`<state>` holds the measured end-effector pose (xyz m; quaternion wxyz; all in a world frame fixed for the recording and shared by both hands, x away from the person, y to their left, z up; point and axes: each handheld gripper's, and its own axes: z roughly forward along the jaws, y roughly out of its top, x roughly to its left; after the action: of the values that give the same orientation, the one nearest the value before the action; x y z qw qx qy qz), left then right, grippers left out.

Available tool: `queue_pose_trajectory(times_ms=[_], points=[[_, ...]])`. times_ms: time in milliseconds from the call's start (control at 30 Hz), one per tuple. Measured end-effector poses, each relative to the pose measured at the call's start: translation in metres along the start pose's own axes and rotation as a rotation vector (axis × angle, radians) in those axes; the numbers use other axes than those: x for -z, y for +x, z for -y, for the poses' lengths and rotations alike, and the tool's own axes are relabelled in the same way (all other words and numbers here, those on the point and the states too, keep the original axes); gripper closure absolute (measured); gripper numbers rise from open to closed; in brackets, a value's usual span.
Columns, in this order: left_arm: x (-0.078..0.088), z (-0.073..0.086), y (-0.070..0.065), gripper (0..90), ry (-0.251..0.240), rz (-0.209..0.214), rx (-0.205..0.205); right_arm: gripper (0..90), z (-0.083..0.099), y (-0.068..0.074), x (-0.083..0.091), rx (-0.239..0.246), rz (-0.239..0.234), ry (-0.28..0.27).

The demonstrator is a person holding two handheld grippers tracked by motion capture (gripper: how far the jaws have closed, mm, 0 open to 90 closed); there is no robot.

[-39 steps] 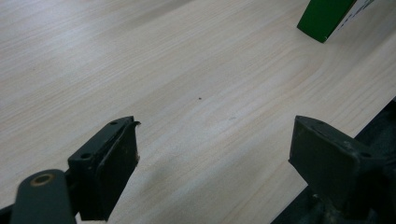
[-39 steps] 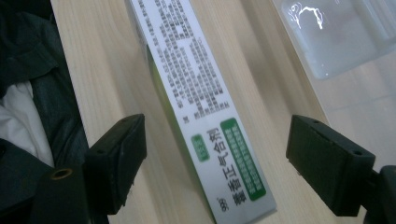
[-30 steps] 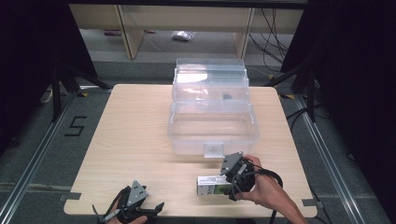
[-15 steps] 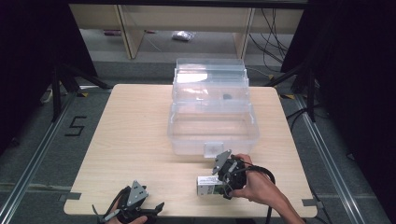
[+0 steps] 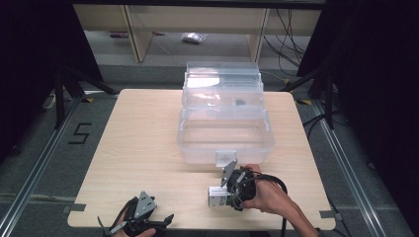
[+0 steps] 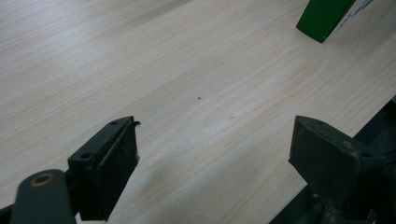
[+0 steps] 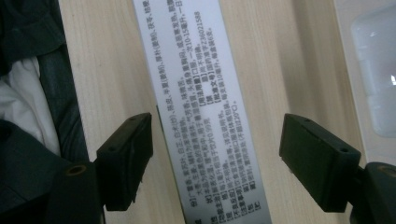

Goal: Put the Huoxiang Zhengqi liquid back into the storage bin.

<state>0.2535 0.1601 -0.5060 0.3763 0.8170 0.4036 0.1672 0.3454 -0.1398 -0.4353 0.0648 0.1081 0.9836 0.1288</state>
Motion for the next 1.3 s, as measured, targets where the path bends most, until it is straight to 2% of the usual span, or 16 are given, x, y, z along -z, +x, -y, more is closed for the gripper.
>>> queue_pose_trajectory(times_ms=[33, 100, 200, 233, 300, 400, 533, 567, 633, 800, 867, 1000, 1033, 1100, 1133, 1300], points=[[0.0, 0.0, 0.001, 14.7, 0.009, -0.004, -0.009, 28.2, 0.0, 0.001, -0.001, -0.017, 0.006, 0.01], [0.001, 0.0, 0.001, 14.7, 0.021, -0.002, -0.019, 29.5, -0.001, -0.002, -0.002, 0.023, -0.001, 0.021], [0.0, 0.0, 0.0, 14.7, 0.003, -0.005, -0.004, 30.8, -0.001, -0.001, -0.004, 0.02, -0.001, 0.033], [0.0, 0.0, 0.0, 14.7, 0.003, -0.004, -0.004, 32.0, -0.001, 0.001, -0.004, -0.02, -0.005, 0.051], [0.001, 0.0, 0.001, 14.8, 0.015, -0.002, -0.016, 34.6, -0.001, -0.002, -0.008, 0.016, -0.028, 0.04], [0.0, 0.0, 0.0, 14.8, 0.003, -0.005, -0.005, 37.1, -0.001, -0.001, -0.009, -0.001, -0.025, 0.061], [0.0, 0.0, -0.001, 14.7, -0.01, 0.005, 0.009, 42.3, -0.002, -0.007, -0.012, 0.092, -0.037, 0.054], [0.0, 0.0, -0.001, 14.8, -0.01, 0.005, 0.009, 42.9, -0.002, -0.004, -0.011, 0.037, -0.037, 0.074], [0.0, 0.0, 0.0, 14.7, 0.005, -0.004, -0.005, 44.3, -0.002, -0.003, -0.012, 0.015, -0.036, 0.079], [0.001, 0.0, 0.001, 14.8, 0.008, -0.002, -0.003, 48.8, -0.003, -0.004, -0.012, 0.037, -0.053, 0.084], [0.0, 0.0, 0.0, 14.7, 0.003, -0.003, -0.004, 52.0, -0.003, -0.008, -0.015, 0.105, -0.065, 0.056], [0.0, 0.0, -0.001, 14.7, -0.005, 0.008, 0.009, 56.8, -0.004, -0.003, -0.015, 0.073, -0.063, 0.101], [0.003, 0.0, 0.003, 14.7, 0.038, 0.002, -0.043, 60.0, -0.005, -0.002, -0.014, 0.076, -0.067, 0.115], [0.003, 0.0, 0.003, 14.8, 0.037, 0.003, -0.043, 60.6, -0.006, -0.003, -0.015, 0.103, -0.075, 0.11], [0.003, -0.001, 0.003, 14.8, 0.038, 0.002, -0.043, 61.7, -0.007, -0.005, -0.016, 0.159, -0.069, 0.097], [0.003, -0.001, 0.004, 14.8, 0.038, 0.004, -0.049, 64.6, -0.009, -0.002, -0.013, 0.14, -0.07, 0.119]])
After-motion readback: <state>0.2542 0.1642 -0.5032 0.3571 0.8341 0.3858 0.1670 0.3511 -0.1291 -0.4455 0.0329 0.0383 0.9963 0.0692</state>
